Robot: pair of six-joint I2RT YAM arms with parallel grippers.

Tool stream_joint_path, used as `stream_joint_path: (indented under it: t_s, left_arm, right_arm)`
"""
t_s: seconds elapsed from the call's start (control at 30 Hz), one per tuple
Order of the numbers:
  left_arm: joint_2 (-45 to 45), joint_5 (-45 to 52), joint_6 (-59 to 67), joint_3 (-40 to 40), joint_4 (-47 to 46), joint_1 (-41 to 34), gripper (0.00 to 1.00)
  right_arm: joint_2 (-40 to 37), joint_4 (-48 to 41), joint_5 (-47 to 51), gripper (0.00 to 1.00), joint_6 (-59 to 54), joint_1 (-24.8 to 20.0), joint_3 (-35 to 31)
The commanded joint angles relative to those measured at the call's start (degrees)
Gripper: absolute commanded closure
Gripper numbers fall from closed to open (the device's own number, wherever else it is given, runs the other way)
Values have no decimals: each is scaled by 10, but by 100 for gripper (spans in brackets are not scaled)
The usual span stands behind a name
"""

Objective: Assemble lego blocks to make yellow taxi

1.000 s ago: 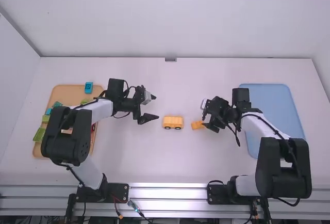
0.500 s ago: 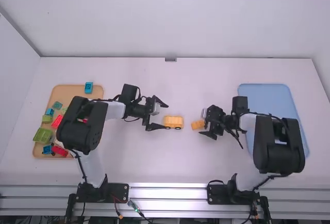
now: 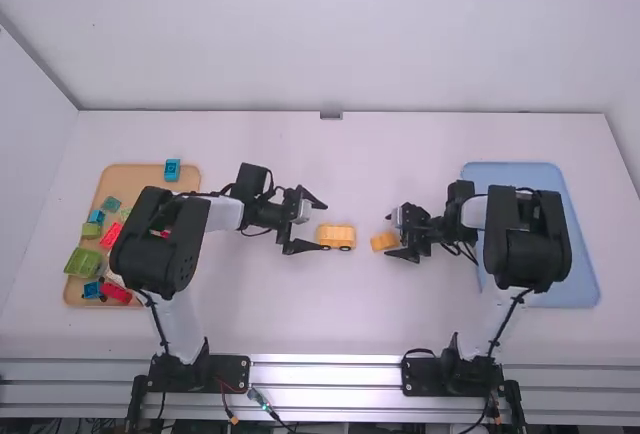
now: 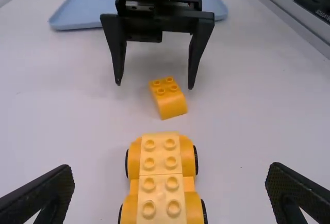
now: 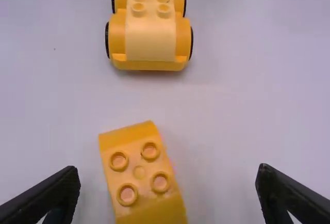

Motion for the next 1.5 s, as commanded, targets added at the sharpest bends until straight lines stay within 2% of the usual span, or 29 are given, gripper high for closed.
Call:
stream_joint_path:
  t_s: [0.0, 0.13, 0.2, 0.47, 0.6, 0.7, 0.87, 1.0, 1.2, 1.4, 1.47]
  left_arm:
    - [4, 21, -18, -2, -1, -2, 1]
    - [4, 21, -33, -2, 5, -2, 1]
    - [4, 21, -31, -2, 4, -2, 1]
    - [4, 21, -31, -2, 2, -2, 1]
    - [4, 21, -31, -2, 2, -2, 1]
    - [4, 21, -31, -2, 2, -3, 1]
    - [4, 20, -31, -2, -2, -3, 1]
    - [4, 17, -31, -2, -6, -3, 1]
    - [13, -49, -28, -2, 0, -22, 1]
    - [54, -84, -30, -2, 65, -59, 1]
    - [70, -98, -52, -2, 96, -63, 1]
  right_arm:
    - [24, -26, -19, 16, -30, 0, 24]
    - [32, -77, -21, 36, -83, 0, 42]
    - [32, -71, -21, 39, -79, 0, 40]
    - [32, 13, 3, 40, -14, 8, 4]
    - [32, 25, 2, 41, -19, 7, -6]
    - [32, 28, 3, 58, -16, 11, -7]
    - [32, 27, 4, 64, -16, 6, -7]
    - [32, 21, 4, 76, -16, 4, -7]
    - [32, 19, 1, 78, -13, 4, -7]
    - [24, 17, -21, 79, 13, 4, -4]
    - [13, -10, -31, 79, 15, 6, 3]
